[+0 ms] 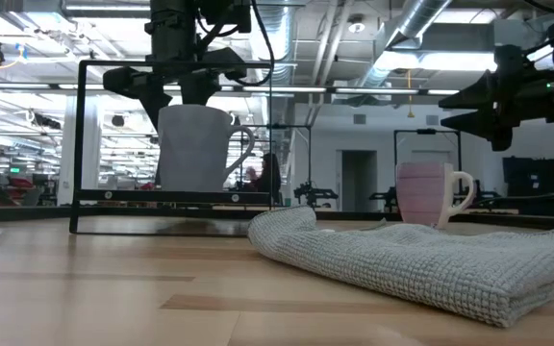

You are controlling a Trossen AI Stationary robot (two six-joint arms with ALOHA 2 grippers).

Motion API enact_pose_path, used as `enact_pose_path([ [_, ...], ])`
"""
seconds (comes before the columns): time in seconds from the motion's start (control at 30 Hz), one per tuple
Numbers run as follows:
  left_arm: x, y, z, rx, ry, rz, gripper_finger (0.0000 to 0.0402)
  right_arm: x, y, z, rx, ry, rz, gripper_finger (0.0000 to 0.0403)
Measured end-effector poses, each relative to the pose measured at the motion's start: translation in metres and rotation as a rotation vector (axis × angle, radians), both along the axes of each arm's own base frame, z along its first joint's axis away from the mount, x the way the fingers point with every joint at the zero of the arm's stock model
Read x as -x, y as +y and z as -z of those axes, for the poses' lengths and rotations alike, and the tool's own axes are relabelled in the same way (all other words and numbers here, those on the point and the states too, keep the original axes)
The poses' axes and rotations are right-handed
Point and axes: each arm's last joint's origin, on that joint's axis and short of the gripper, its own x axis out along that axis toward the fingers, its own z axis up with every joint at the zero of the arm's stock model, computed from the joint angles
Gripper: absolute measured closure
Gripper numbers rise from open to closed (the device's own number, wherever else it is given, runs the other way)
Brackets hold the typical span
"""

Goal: Stack small to large cups/mugs on shelf
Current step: Put the blue cup on the shelf, then put the top light purple cup on the shelf

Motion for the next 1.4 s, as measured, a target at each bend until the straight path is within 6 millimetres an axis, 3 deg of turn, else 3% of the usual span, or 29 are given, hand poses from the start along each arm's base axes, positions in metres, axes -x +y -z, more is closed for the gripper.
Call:
enact_pose_path([
  [1.23, 0.005, -0.002, -0.003, 0.056, 0.048, 0.010, 0.0225, 0.000, 0.000, 0.000, 0.001, 0.000, 0.000, 0.0143],
  [1.4, 0.008, -0.002, -0.012, 0.049, 0.022, 0.010, 0.0225, 0.000, 0.000, 0.000, 0.001, 0.000, 0.001, 0.0143],
])
